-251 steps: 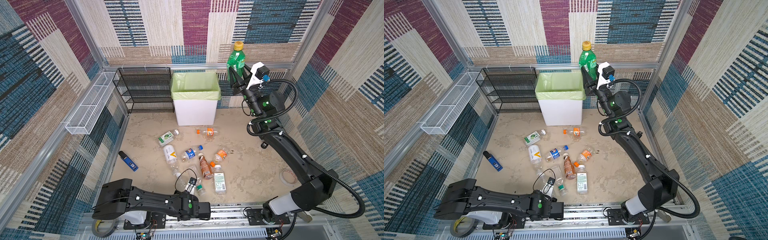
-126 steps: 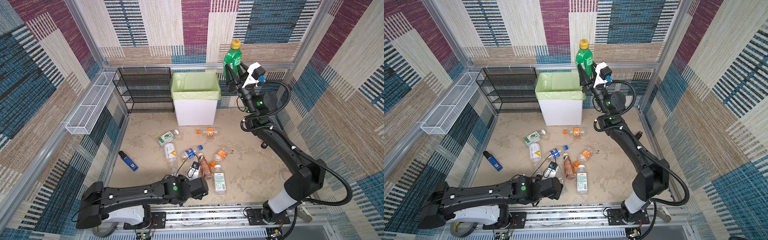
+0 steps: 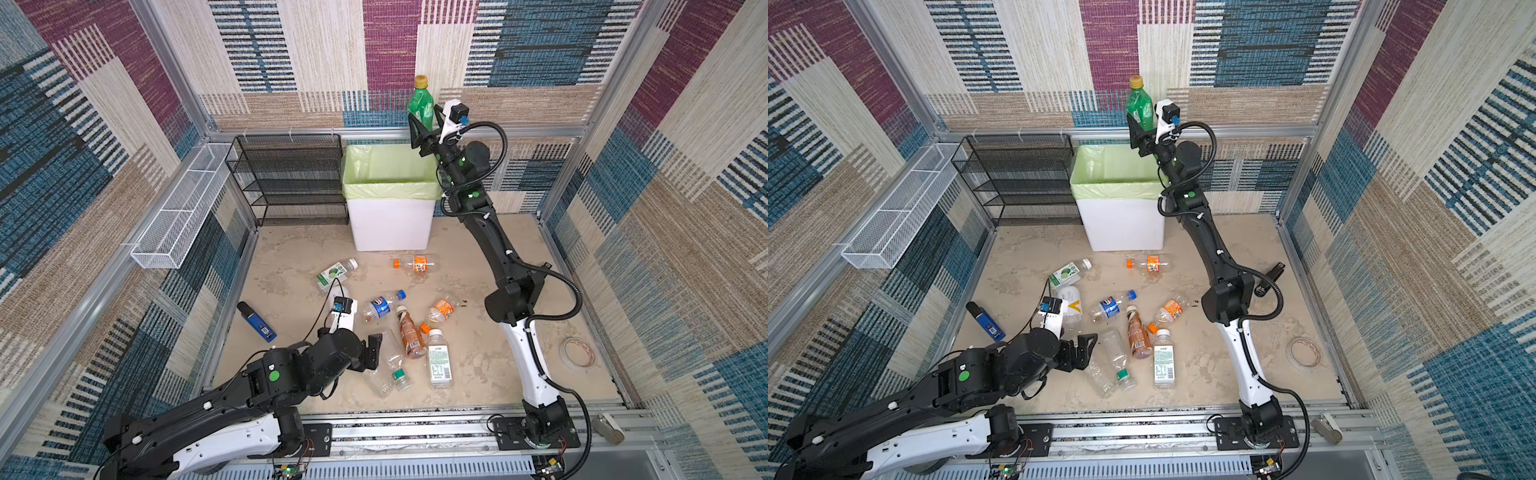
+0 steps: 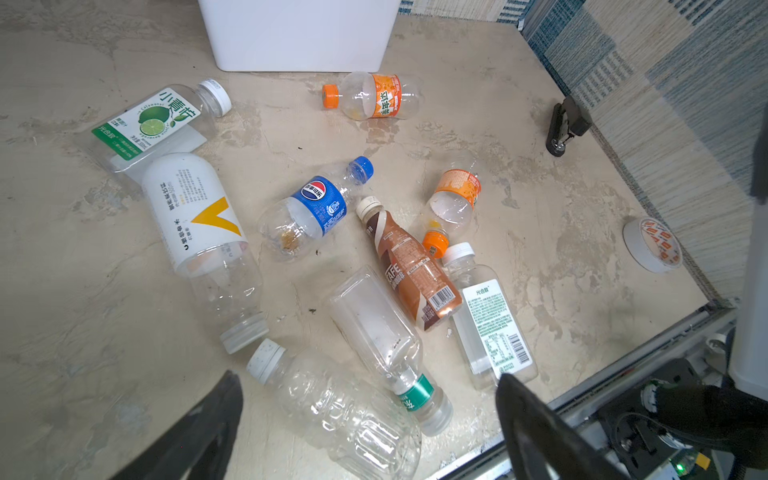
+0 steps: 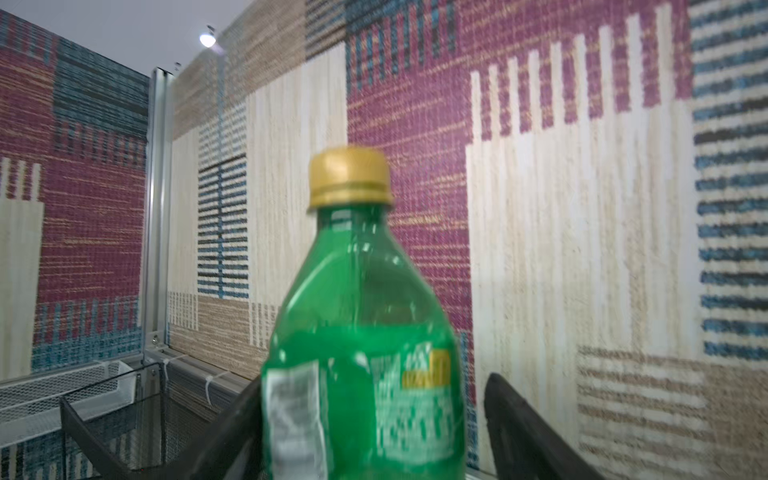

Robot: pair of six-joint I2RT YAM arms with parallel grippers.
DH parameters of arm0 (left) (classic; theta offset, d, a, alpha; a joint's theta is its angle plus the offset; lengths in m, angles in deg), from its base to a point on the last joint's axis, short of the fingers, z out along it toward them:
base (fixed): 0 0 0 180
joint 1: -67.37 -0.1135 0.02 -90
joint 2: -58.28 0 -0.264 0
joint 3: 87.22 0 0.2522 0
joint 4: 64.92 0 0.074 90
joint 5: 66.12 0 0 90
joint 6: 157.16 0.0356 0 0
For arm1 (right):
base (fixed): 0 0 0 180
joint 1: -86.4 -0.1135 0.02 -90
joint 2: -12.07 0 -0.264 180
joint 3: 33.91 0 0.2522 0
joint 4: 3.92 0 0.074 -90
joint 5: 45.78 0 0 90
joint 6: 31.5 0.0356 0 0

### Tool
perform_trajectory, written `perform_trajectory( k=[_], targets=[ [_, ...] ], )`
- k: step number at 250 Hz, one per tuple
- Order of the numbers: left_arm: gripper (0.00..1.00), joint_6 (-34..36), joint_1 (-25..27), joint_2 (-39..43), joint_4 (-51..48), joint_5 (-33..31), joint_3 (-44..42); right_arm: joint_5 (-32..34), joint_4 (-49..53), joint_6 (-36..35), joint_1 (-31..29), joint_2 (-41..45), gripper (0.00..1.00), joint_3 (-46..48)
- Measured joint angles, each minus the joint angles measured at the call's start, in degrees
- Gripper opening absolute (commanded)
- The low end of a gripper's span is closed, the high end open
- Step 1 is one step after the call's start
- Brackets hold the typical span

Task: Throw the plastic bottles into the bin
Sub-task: 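Release the Sprite bottle over the bin while the left arm withdraws, then grasp the white yellow-V bottle with the left gripper while the right arm lowers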

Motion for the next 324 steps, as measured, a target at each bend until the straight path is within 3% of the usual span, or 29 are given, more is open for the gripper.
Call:
perform_trajectory(
  k=[117, 163, 187, 214, 237, 250, 291, 324],
  targets=[
    [0.96, 4.04, -4.85, -0.44, -0.04, 0.44, 0.83, -0.9, 11.8, -3.78, 0.33, 9.73, 0.88, -3.1],
    [0.96, 3.96, -12.48, -1.46, 0.66, 2.71, 0.57, 1.77, 21.4, -7.76, -0.63, 16.44, 0.86, -1.16],
    [0.96, 3.91, -18.82, -2.64, 3.26, 7.39, -0.9, 4.48, 27.41, -7.78, -0.5, 21.55, 0.84, 4.33],
    [0.95, 4.02, -27.41, -5.99, 7.06, 14.14, -2.47, 7.23, 31.52, -7.3, -0.35, 29.7, 0.85, 20.26],
    [0.94, 4.17, -34.05, -9.53, 10.25, 20.17, -3.32, 8.59, 28.76, -6.91, -0.59, 42.38, 0.86, 48.78],
    [0.93, 4.44, -37.13, -11.58, 11.91, 22.86, -3.65, 9.62, 28.74, -6.62, -0.68, 48.02, 0.86, 60.3],
    [0.93, 5.53, -42.66, -17.62, 15.82, 28.98, -4.04, 12.13, 21.88, -3.72, -0.35, 62.34, 0.85, 82.16],
    [0.93, 7.1, -43.95, -23.74, 18.01, 30.56, -4.0, 11.19, 16.81, 0.61, -0.44, 67.43, 0.85, 94.99]
  ],
)
